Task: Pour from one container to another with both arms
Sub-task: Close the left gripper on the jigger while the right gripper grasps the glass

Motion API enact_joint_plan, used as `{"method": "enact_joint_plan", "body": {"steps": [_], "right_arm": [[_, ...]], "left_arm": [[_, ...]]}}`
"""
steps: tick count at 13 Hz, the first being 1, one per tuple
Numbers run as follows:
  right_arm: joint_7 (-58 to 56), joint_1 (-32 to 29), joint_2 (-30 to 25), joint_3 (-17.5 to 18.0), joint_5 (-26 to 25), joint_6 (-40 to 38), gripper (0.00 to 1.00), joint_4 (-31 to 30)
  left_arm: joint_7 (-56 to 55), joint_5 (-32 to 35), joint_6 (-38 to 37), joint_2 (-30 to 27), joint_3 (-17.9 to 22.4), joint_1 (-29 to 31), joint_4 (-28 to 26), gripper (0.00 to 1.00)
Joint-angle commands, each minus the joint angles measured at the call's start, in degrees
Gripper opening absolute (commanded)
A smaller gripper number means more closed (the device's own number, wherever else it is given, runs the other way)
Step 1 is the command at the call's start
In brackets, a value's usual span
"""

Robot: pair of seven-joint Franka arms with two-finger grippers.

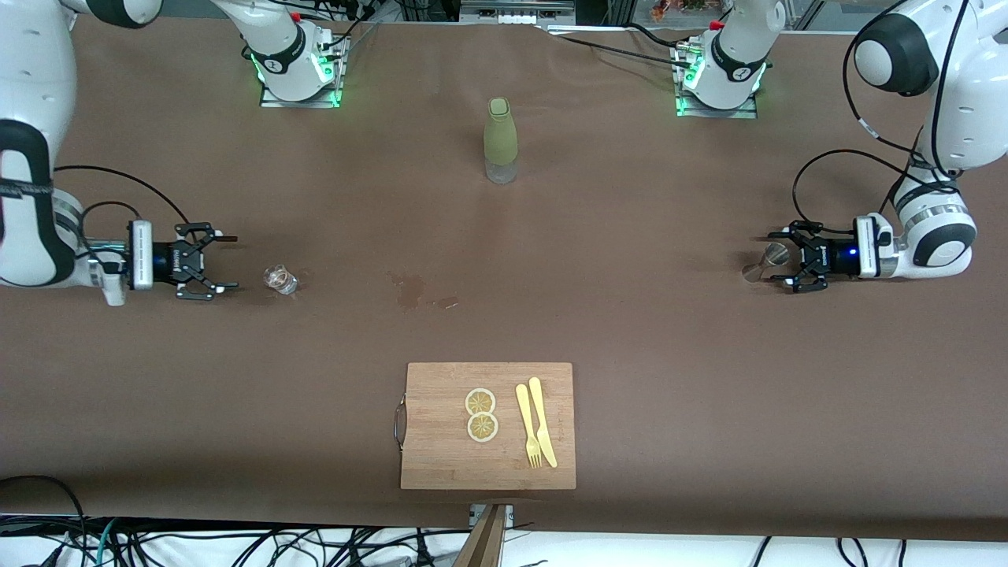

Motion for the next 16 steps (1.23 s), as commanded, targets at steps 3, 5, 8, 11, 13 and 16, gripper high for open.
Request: {"method": "enact_joint_plan", "body": {"steps": [3, 5, 8, 11, 13, 16], "right_arm": [[-7.7, -0.3, 7.5, 1.6, 6.1, -2.4, 1.00, 3.1], [-9.3, -0.3, 9.8, 2.7, 8.3, -2.4, 1.00, 3.9], [-9.6, -0.2, 11.6, 4.3, 10.2, -1.9, 1.00, 5.1], [-9.6, -0.2, 13.0, 5.6, 11.5, -1.9, 0.99, 6.2], [-10.1, -0.1, 13.4, 5.8, 12.4, -1.9, 0.92, 6.4], [-10.2, 0.0, 13.8, 5.8, 12.7, -2.2, 0.72, 6.8]], "left_arm": [[6.7, -1.5, -0.2, 1.1, 0.3, -1.3, 1.0, 1.00], [6.7, -1.5, -0.2, 1.2, 0.3, -1.5, 1.0, 0.96], [6.8, -1.4, -0.2, 1.2, 0.3, -1.5, 1.1, 0.69], [6.8, -1.3, -0.4, 1.1, 0.5, -1.5, 1.1, 0.48], [6.8, -1.0, -0.4, 1.1, 0.8, -1.3, 1.1, 0.33], [7.0, -0.9, -0.4, 1.1, 0.8, -1.4, 1.1, 0.00]]}}
